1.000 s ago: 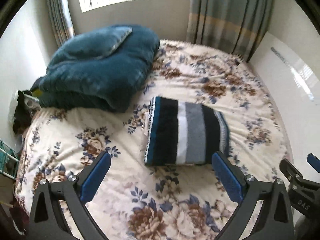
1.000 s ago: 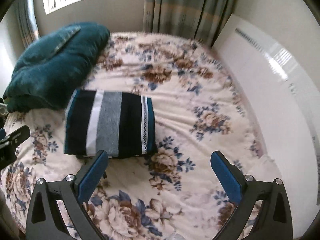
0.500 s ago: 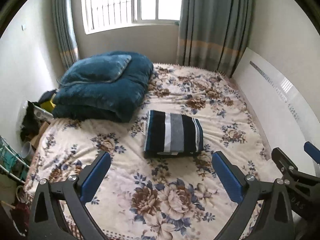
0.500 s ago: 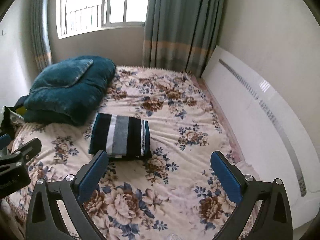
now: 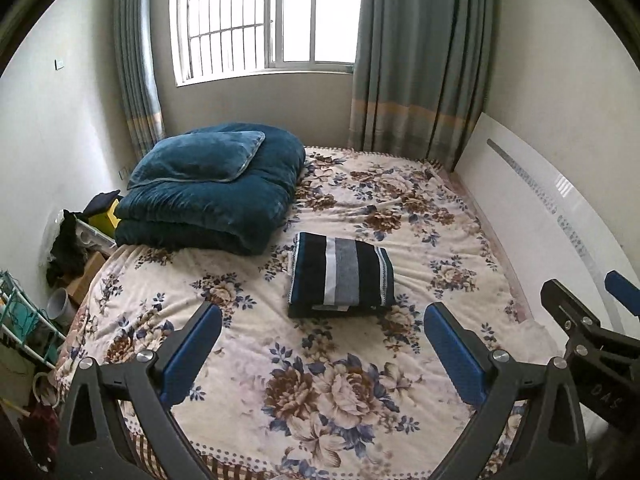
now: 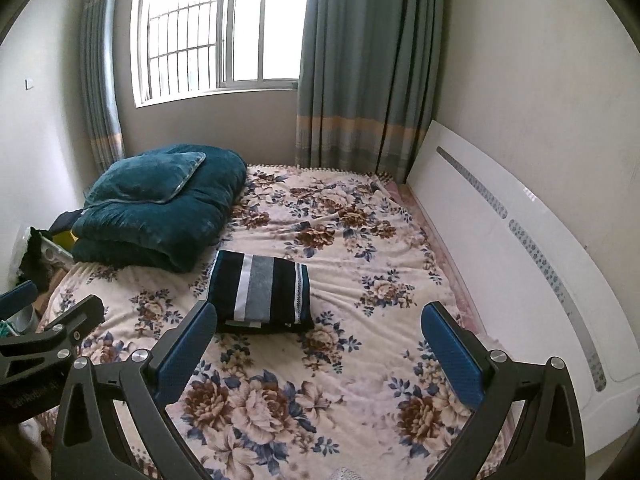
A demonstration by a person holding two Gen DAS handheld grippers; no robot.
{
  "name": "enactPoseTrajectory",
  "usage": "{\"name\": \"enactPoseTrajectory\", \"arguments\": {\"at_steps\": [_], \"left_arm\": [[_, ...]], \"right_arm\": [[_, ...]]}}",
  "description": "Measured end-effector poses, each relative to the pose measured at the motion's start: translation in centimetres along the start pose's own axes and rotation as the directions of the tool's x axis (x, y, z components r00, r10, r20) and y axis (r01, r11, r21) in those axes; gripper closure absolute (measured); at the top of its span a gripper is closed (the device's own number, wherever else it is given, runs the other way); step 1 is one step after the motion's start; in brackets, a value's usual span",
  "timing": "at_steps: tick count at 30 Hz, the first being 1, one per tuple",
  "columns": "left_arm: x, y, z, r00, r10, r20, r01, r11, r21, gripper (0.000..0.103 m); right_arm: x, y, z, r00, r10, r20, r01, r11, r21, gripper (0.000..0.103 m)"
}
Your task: Fold small clothes
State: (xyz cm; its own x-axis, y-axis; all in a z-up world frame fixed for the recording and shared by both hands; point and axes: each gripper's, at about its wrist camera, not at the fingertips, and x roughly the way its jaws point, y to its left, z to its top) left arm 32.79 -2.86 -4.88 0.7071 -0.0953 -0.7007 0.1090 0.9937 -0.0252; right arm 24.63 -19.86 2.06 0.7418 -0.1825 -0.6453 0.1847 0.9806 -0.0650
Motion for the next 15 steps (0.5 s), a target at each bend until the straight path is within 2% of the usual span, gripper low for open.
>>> {"name": "enactPoseTrajectory", "arguments": {"at_steps": [15], "left_arm": [[-1.9, 0.1, 0.2, 0.999, 0.017, 0.040, -0.016, 1.000, -0.015, 0.000]], "right_arm": [[-0.9, -0.3, 0.1, 1.000, 0.011, 0.014, -0.011, 1.000, 0.012, 0.000]]}}
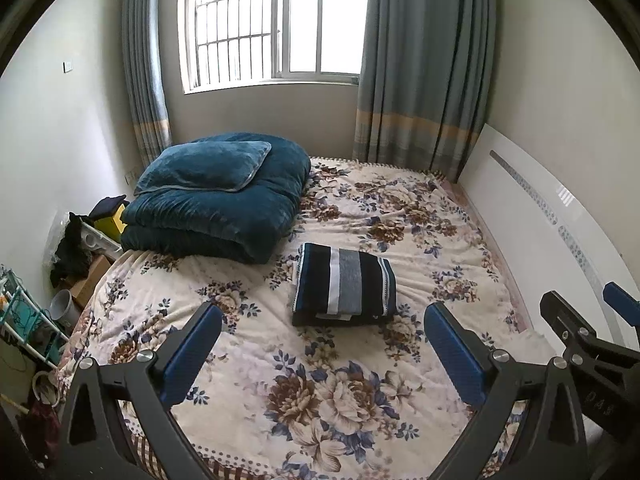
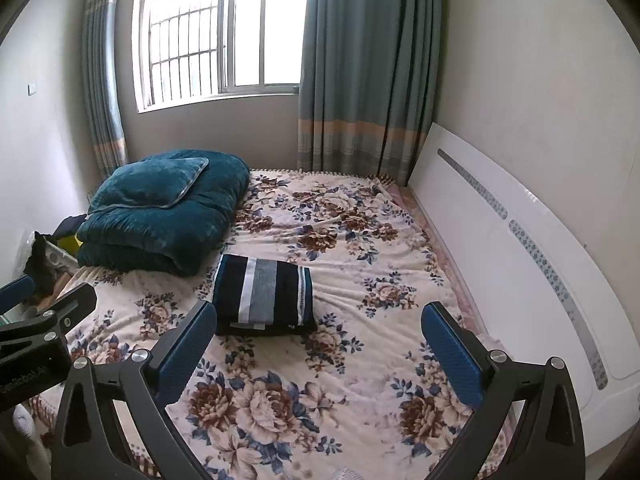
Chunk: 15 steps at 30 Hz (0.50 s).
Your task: Fold small clothes
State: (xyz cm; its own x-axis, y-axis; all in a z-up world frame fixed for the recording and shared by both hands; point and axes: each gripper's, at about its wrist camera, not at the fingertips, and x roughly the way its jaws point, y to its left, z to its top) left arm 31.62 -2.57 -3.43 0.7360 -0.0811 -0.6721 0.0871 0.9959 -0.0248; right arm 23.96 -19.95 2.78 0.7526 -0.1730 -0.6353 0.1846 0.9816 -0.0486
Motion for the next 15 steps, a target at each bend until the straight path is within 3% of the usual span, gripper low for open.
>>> {"name": "enactPoseTrajectory", "arguments": {"at_steps": [15], "left_arm": [[-0.62, 0.21, 0.60, 1.000, 0.010, 0.010, -0.010, 1.000, 0.004, 0.000]], "right_arm": [[-0.16, 0.38, 0.72, 1.000, 0.011, 0.011, -0.011, 1.000, -0.004, 0.000]]}}
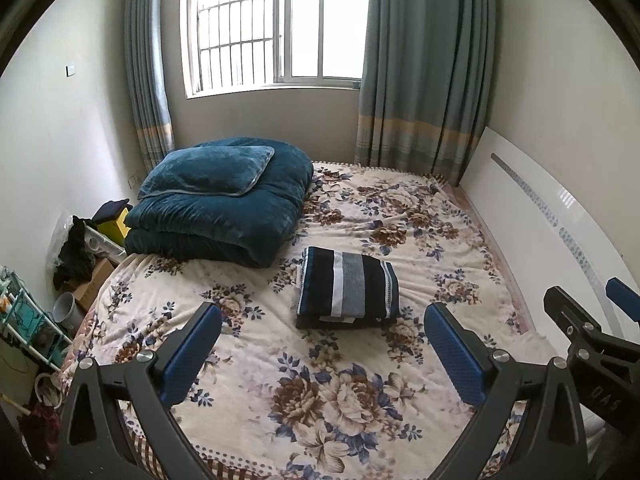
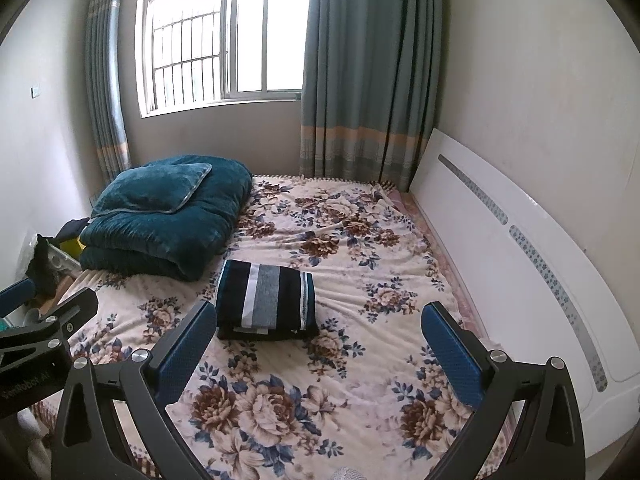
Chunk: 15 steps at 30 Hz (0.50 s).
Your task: Fold small clothes
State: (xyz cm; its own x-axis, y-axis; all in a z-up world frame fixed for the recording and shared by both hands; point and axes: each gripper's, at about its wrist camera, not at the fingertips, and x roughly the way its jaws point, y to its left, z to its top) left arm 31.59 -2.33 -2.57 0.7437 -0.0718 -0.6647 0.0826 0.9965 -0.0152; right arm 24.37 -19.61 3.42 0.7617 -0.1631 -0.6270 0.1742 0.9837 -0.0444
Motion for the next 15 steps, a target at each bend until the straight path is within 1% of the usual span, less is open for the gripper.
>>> {"name": "enactPoseTrajectory", "arguments": {"at_steps": [15], "left_arm": [[-0.57, 0.61, -0.04, 1.000, 0.022, 0.015, -0.021, 1.000, -0.013, 0.000]], "right_arm": [[-0.47, 0.06, 0.10, 1.000, 0.000, 0.009, 0.000, 1.000, 0.000, 0.000]]}}
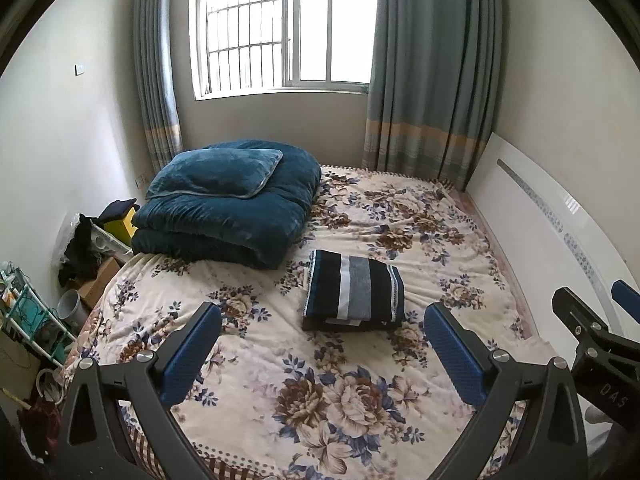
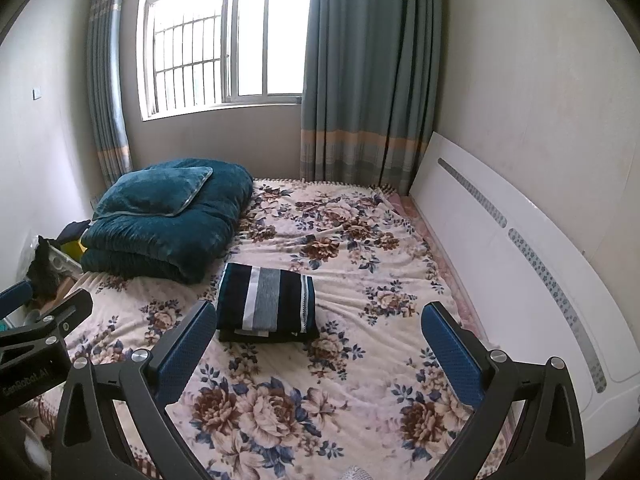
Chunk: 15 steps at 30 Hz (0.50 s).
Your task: Fold small clothes
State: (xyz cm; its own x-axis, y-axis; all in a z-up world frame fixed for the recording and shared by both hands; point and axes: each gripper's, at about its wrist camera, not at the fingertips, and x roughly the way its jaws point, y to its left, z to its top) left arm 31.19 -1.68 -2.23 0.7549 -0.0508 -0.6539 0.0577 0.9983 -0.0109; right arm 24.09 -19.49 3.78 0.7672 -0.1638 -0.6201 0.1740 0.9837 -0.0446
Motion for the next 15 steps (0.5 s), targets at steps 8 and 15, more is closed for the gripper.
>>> {"name": "enactPoseTrajectory", "arguments": {"at_steps": [8, 15], "left_arm": [[-0.44, -0.32, -0.07, 1.000, 0.004, 0.005, -0.004, 1.000, 0.001, 0.000], [-0.65, -0.33, -0.14, 1.000, 0.005, 0.010, -0.005, 1.000, 0.000, 0.000]], "right_arm": [[-0.52, 0.09, 0.55, 1.000, 0.007, 0.000, -0.007, 1.000, -0.001, 0.000], [-0.92, 0.30, 0.43, 1.000, 0.015, -0.002, -0.015, 1.000, 0.005, 0.000]]}}
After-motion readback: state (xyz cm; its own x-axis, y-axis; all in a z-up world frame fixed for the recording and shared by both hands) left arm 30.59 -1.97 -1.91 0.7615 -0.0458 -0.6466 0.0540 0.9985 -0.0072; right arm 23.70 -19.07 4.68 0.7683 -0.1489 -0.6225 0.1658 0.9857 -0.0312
